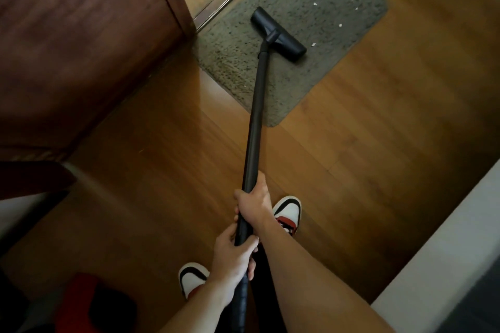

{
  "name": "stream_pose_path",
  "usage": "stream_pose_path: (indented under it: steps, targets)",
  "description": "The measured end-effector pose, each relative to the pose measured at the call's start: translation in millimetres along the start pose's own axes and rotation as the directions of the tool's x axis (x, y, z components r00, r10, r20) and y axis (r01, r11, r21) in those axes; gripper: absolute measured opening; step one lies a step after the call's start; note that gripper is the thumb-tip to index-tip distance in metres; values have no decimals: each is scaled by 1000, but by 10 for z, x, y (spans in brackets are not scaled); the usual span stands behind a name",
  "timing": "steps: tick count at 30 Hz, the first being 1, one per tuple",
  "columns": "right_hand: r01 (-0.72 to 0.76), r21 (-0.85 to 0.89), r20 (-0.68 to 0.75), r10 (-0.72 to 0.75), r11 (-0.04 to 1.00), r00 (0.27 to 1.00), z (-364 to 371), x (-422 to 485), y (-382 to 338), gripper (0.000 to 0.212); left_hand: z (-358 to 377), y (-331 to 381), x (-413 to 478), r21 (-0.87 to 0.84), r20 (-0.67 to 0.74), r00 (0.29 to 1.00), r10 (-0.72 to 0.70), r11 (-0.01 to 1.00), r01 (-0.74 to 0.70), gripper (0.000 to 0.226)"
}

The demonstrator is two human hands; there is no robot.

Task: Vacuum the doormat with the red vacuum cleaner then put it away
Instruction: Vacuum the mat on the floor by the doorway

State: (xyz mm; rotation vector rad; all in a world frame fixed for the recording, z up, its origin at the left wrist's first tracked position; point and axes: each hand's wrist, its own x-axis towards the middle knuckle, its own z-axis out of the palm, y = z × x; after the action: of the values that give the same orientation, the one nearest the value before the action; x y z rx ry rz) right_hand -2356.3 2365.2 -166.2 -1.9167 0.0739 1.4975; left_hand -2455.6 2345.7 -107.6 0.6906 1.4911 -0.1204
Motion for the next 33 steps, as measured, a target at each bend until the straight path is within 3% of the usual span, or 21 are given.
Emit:
stream_pose_path:
  steps: [9, 19, 27, 33]
  targets:
    - [-31, -12, 23, 31, 999, 999, -597, 346, -588, 53, 574, 670, 135, 22, 24, 1000, -12, 1000, 12, 3]
    - [-62, -28, -38, 61, 998, 997, -804, 468, -1082, 38, 814, 1285, 237, -72, 60, 984, -171, 982, 175, 7]
    - [-72, 20, -106, 74, 997, 992, -564, 515, -1508, 39, 554, 1664, 329, 80, 6, 999, -40, 996, 39, 13]
    - [-97, 63, -143, 105, 993, 984, -137, 452, -1460, 36, 110, 1621, 373, 177, 1, 999, -39, 984, 39, 14]
